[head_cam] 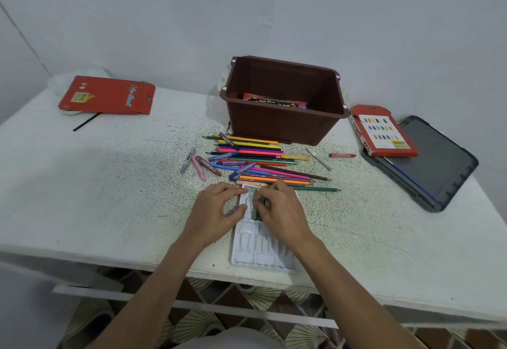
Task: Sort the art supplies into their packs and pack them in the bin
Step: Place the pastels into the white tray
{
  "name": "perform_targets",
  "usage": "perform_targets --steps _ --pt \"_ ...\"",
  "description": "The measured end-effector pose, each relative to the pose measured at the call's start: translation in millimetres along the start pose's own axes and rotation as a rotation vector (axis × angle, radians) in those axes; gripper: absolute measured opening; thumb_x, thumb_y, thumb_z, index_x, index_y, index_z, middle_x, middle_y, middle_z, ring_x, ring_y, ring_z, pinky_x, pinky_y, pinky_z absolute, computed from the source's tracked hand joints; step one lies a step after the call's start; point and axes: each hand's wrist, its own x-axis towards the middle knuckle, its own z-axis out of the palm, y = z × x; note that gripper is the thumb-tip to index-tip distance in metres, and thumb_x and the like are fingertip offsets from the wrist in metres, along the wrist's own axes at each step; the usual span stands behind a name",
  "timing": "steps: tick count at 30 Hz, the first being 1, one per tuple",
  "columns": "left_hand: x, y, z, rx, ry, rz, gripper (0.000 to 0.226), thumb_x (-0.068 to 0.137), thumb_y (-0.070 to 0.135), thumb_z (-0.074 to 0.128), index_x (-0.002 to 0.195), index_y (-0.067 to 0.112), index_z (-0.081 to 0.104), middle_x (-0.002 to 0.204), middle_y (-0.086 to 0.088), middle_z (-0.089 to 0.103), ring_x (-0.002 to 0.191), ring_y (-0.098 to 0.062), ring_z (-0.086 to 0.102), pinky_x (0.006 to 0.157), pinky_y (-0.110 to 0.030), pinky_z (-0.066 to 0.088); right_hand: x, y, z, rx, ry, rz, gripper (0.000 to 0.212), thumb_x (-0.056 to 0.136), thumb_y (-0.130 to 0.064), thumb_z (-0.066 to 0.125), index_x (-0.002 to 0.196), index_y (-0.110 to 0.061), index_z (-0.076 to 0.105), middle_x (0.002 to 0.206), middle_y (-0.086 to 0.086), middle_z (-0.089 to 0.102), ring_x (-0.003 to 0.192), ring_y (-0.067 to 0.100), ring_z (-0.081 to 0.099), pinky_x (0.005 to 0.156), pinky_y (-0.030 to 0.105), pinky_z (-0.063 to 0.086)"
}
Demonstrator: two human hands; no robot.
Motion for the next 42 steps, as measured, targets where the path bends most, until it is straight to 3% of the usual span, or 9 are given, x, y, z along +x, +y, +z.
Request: perform_targets --steps 5,8,13,17,21,28,34,37,42 --pt "0.2 -1.3 -0.2 0.005 -0.003 -0.004 0.047 0.083 0.053 0.052 0.12 0.03 0.068 0.107 0.014 0.061 0.102 -0.01 0.055 0.089 -0.044 0.047 1.7 -2.3 -16.7 0.069 -0.098 -0.017 0.014 0.095 -0.023 0.06 0.098 -0.017 0.072 0.09 0.003 0.053 0.088 0.02 0.051 0.072 0.032 0.041" --pt "-0.3 -0.8 -0.7 0.009 -0.006 -0.007 0.048 0.082 0.054 0.051 0.121 0.029 0.068 0.107 0.015 0.061 0.102 -0.009 0.054 0.09 -0.043 0.047 8.5 -0.2 -40.5 0.248 -0.162 0.038 0.018 0.098 -0.019 0.057 0.104 -0.014 0.073 0.081 -0.006 0.062 0.066 0.003 0.058 0.059 0.017 0.043" --pt "-1.1 2.2 -2.0 0.0 0.003 -0.011 0.05 0.083 0.055 0.049 0.121 0.029 0.067 0.106 0.018 0.058 0.102 -0.007 0.053 0.092 -0.038 0.045 32.0 30.9 -63.0 0.118 0.072 0.185 0.024 0.098 -0.017 0.055 0.117 -0.013 0.068 0.088 -0.006 0.062 0.065 0.004 0.056 0.055 0.012 0.04" --pt "-1.9 2.8 -2.5 -0.002 0.01 -0.006 0.05 0.082 0.054 0.049 0.121 0.028 0.068 0.106 0.019 0.057 0.102 -0.005 0.052 0.091 -0.037 0.044 52.1 60.6 -74.1 -0.089 0.212 0.226 0.031 0.095 -0.012 0.055 0.125 -0.008 0.063 0.108 0.013 0.066 0.085 0.023 0.064 0.072 0.027 0.049" --pt "-1.1 4.0 -2.6 -0.008 0.006 -0.014 0.051 0.082 0.055 0.049 0.121 0.029 0.067 0.106 0.019 0.056 0.102 -0.005 0.052 0.092 -0.038 0.044 65.8 80.6 -79.0 -0.235 0.205 0.234 0.037 0.091 -0.004 0.056 0.128 -0.004 0.06 0.105 0.024 0.066 0.098 0.041 0.06 0.081 0.041 0.049" --pt "-0.5 3.6 -2.7 -0.024 0.003 -0.019 0.05 0.082 0.055 0.05 0.12 0.029 0.067 0.106 0.017 0.058 0.103 -0.008 0.054 0.092 -0.043 0.047 73.4 85.3 -78.4 -0.452 0.031 0.205 0.029 0.091 0.0 0.049 0.117 0.005 0.061 0.106 0.024 0.066 0.097 0.04 0.06 0.087 0.042 0.045" --pt "-0.2 1.4 -2.0 -0.03 0.004 -0.023 0.048 0.082 0.055 0.051 0.12 0.03 0.067 0.106 0.016 0.06 0.102 -0.009 0.055 0.092 -0.043 0.046 74.4 77.9 -74.2 -0.062 0.165 0.36 0.038 0.092 -0.003 0.055 0.13 -0.003 0.057 0.109 0.017 0.066 0.09 0.03 0.064 0.073 0.032 0.046" --pt "-0.5 0.6 -1.6 -0.028 0.003 -0.021 0.048 0.082 0.055 0.051 0.12 0.03 0.067 0.106 0.016 0.059 0.102 -0.007 0.054 0.092 -0.043 0.046 63.8 52.3 -76.6 0.223 0.167 0.306 0.051 0.095 -0.007 0.058 0.142 -0.018 0.042 0.087 -0.003 0.062 0.076 0.014 0.061 0.064 0.027 0.046" --pt "-1.2 0.3 -1.3 -0.007 0.0 -0.021 0.049 0.083 0.056 0.049 0.121 0.031 0.066 0.107 0.017 0.058 0.103 -0.005 0.051 0.093 -0.037 0.042 37.4 14.2 -67.9 0.464 0.095 0.204 0.048 0.093 -0.007 0.062 0.134 -0.027 0.048 0.09 0.002 0.062 0.077 0.009 0.065 0.057 0.011 0.048"
